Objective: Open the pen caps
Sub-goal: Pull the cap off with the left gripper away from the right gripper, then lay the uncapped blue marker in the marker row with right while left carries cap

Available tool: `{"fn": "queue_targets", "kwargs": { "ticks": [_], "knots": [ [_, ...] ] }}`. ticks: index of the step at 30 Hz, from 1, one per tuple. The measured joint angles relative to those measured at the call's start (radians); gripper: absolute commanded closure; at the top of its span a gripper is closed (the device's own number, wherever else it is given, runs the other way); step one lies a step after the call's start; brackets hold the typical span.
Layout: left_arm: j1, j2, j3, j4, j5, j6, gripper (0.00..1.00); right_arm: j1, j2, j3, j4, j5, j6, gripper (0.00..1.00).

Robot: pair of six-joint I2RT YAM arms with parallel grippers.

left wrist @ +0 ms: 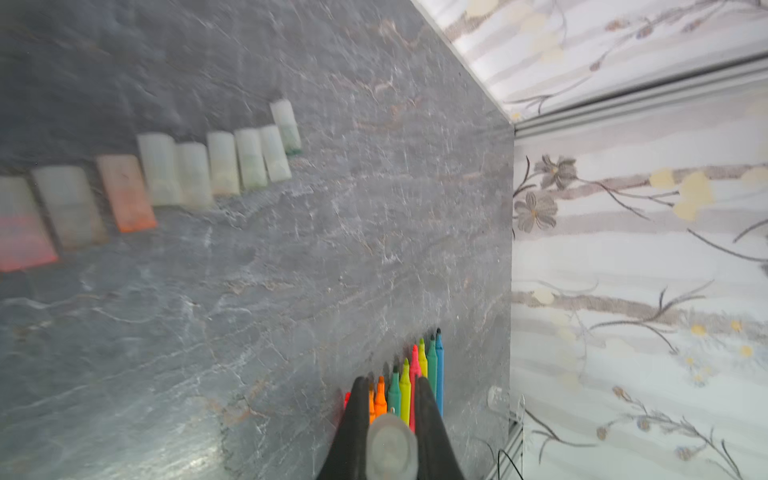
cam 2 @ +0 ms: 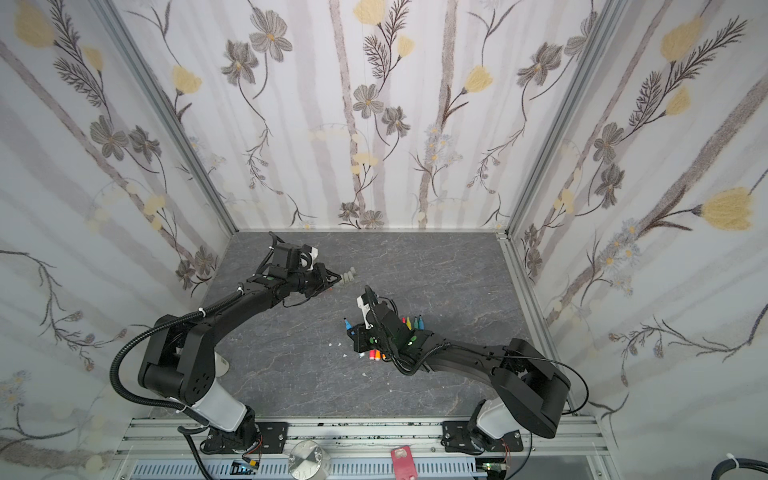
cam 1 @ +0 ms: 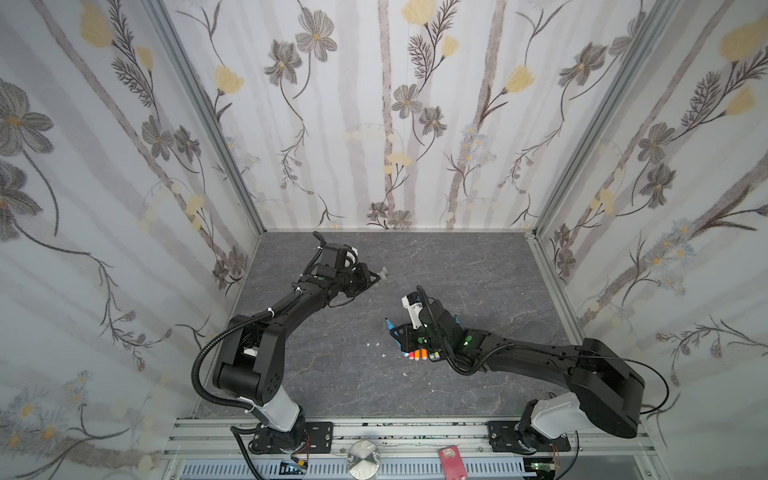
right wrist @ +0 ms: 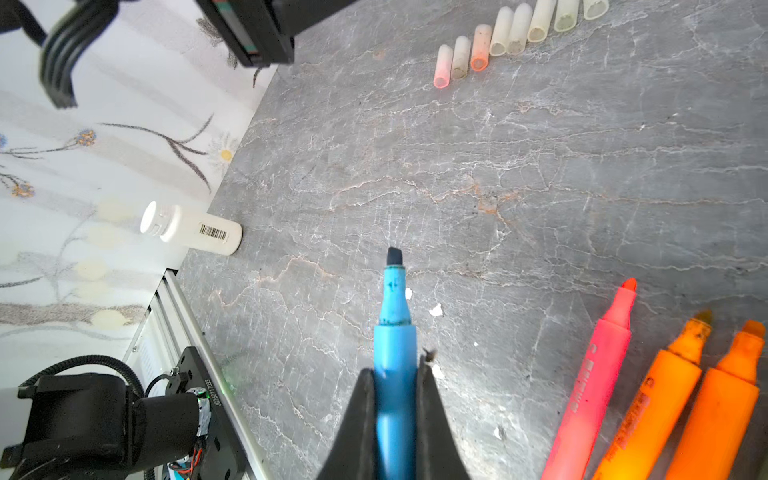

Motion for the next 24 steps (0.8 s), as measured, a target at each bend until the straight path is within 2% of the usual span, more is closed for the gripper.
{"fn": "queue_targets", "kwargs": {
  "ticks": [4, 7, 11, 16, 24],
  "knots": [
    [0.033, 0.003, 0.02, -0.018, -0.013, 0.039, 1.0, 0.011, -0.017, -0.039, -0.026, 0.011, 0.017, 1.0],
    [0.075, -0.022, -0.002, -0.039, -0.023, 0.066, 1.0, 0.024, -0.006, -0.028, -0.05, 0.065, 0.039, 1.0],
    [0.152, -0.082, -0.065, -0.07, -0.039, 0.109, 1.0, 0.045, 0.069, 0.034, -0.107, 0.135, 0.08, 1.0],
    [0.205, -0.114, -0.114, -0.129, -0.084, 0.186, 1.0, 0.066, 0.205, 0.157, -0.191, 0.253, 0.14, 1.0],
    [0.235, -0.053, -0.131, -0.153, -0.156, 0.26, 1.0, 0.087, 0.33, 0.245, -0.303, 0.392, 0.213, 1.0]
  ]
}}
